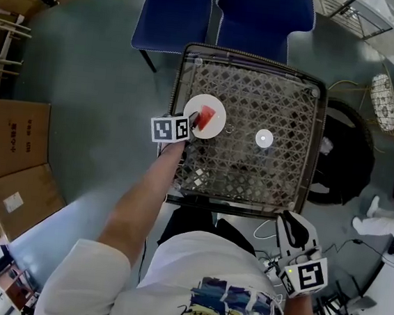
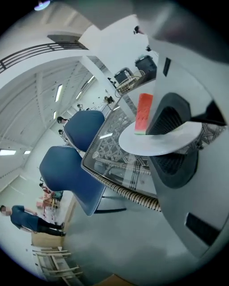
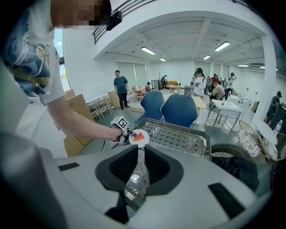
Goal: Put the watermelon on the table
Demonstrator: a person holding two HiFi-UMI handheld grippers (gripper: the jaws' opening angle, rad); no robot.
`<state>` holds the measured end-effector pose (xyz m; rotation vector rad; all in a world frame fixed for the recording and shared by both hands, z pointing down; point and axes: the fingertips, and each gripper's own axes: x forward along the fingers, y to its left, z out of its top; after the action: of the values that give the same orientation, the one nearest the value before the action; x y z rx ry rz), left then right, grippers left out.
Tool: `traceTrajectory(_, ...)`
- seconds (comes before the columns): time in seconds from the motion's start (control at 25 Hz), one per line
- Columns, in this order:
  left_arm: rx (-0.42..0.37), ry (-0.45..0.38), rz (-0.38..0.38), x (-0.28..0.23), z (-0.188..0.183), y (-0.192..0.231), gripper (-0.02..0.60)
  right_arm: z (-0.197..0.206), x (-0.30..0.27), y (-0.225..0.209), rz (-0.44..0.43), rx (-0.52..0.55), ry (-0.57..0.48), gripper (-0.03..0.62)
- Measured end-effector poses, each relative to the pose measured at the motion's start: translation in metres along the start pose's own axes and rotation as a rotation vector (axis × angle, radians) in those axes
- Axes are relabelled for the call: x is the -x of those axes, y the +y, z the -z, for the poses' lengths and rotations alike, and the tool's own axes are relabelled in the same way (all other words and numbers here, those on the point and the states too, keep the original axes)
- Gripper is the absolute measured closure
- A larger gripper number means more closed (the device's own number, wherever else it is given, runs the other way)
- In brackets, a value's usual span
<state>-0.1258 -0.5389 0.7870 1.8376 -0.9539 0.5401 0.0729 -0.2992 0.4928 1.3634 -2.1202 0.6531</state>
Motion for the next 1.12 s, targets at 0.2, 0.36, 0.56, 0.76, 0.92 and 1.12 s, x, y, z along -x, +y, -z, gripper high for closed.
traceTrajectory(0.2,-0.087,0.016,-0.079,0.0,-0.001,0.007,0.46,-0.004,-0.003,0.004,-0.007,0.001,0.0,0.545)
traceTrajectory(0.36,-0.139,0.038,-0.158,0.001,0.001,0.015,0.423,-0.005,-0.001,0.005,0.008,-0.002,0.0,0.545)
traceTrajectory(0.56,-0.19,0.054,-0.235,-0.003,0.005,0.02,0.405,-0.003,0.003,0.003,0.013,-0.005,0.009,0.545)
traceTrajectory(0.76,-0.252,0.055,-0.33,0.0,0.003,0.028,0.405,-0.001,0.007,-0.001,0.033,-0.005,0.003,0.545)
traceTrajectory(0.92,-0.234,0.027,-0.336,0.01,0.002,0.029,0.405,0.003,0.017,-0.001,0.038,0.007,-0.005,0.545)
traceTrajectory(1.12,-0.207,-0.046,-0.346,0.049,0.001,0.026,0.405,0.006,0.034,-0.003,0.017,0.046,-0.056,0.545)
